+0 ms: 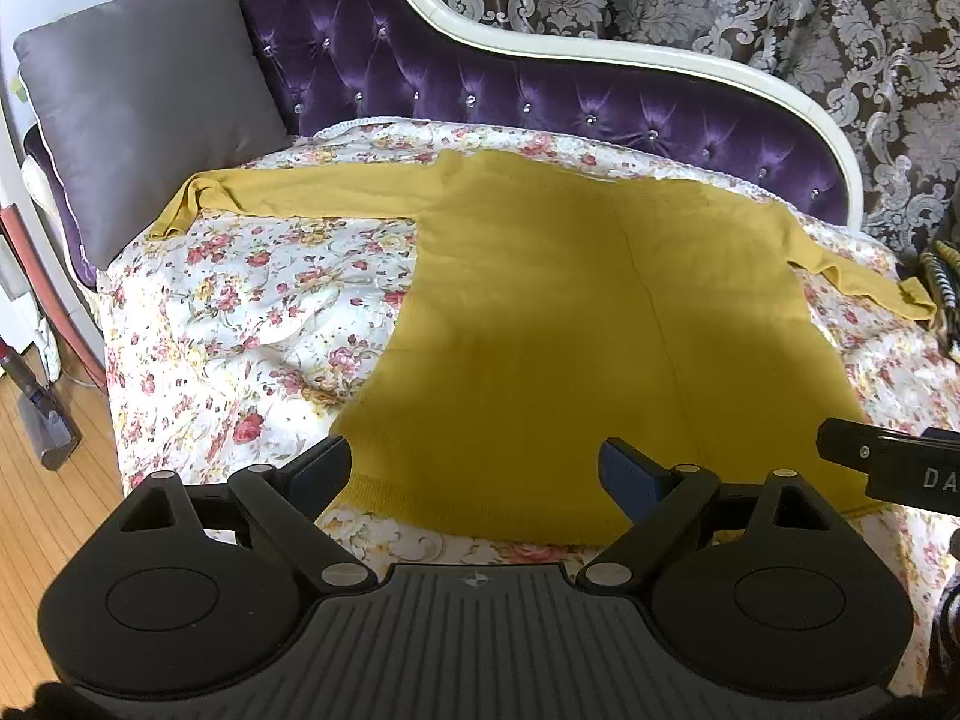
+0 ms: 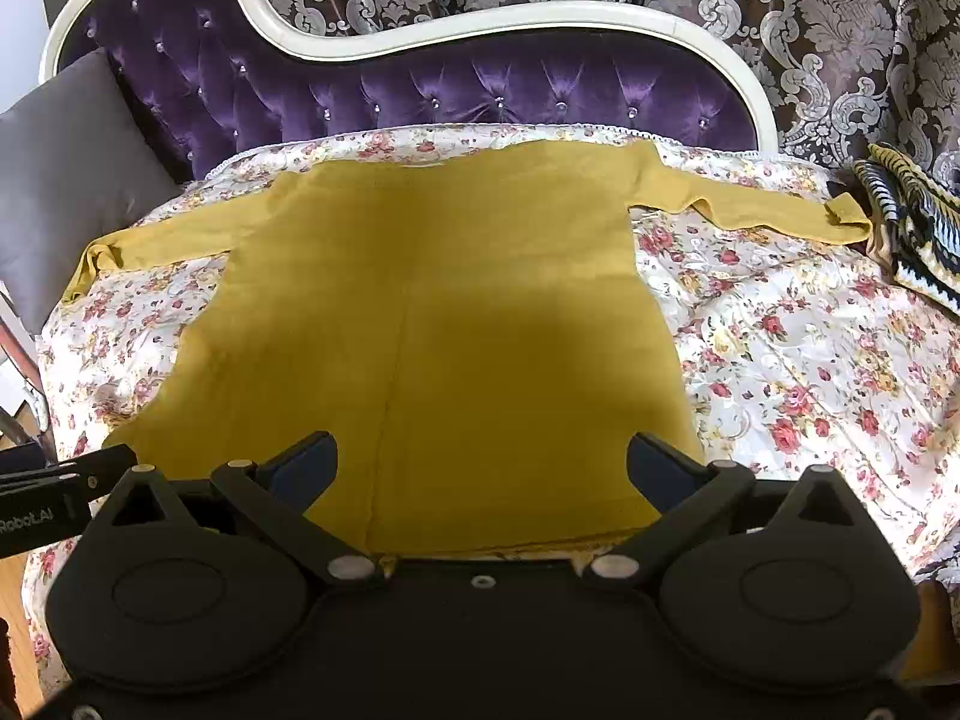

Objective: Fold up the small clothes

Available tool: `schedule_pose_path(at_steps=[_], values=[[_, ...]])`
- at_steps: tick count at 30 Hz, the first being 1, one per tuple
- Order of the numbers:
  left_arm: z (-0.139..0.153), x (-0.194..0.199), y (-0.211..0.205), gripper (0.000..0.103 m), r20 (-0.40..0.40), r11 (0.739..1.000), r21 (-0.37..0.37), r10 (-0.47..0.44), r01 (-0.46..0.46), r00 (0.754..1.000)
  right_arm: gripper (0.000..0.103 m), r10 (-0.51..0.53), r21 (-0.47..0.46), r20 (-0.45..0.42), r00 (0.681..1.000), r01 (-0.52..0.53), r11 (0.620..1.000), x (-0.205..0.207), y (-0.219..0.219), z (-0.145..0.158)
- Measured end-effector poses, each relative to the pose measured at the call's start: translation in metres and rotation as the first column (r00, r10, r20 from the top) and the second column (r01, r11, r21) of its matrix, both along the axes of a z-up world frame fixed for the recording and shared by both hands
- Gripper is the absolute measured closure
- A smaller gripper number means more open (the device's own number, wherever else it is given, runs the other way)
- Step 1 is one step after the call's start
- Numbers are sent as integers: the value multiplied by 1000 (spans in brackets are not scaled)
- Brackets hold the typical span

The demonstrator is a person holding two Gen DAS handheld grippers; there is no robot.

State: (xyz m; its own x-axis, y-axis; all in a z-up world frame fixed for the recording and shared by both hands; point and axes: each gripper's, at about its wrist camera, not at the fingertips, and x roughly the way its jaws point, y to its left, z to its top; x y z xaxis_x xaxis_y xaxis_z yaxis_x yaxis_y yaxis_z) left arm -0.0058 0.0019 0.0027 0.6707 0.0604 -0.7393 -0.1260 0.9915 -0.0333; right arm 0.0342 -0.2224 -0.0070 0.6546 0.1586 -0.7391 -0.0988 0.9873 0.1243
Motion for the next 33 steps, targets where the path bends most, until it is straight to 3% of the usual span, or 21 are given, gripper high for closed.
schedule_pose_path(at_steps=[33], values=[[-1,1,-2,13,-24,1000,24,-11,11,1000,1,27,-16,-48,999,-28,999,12,8,-6]])
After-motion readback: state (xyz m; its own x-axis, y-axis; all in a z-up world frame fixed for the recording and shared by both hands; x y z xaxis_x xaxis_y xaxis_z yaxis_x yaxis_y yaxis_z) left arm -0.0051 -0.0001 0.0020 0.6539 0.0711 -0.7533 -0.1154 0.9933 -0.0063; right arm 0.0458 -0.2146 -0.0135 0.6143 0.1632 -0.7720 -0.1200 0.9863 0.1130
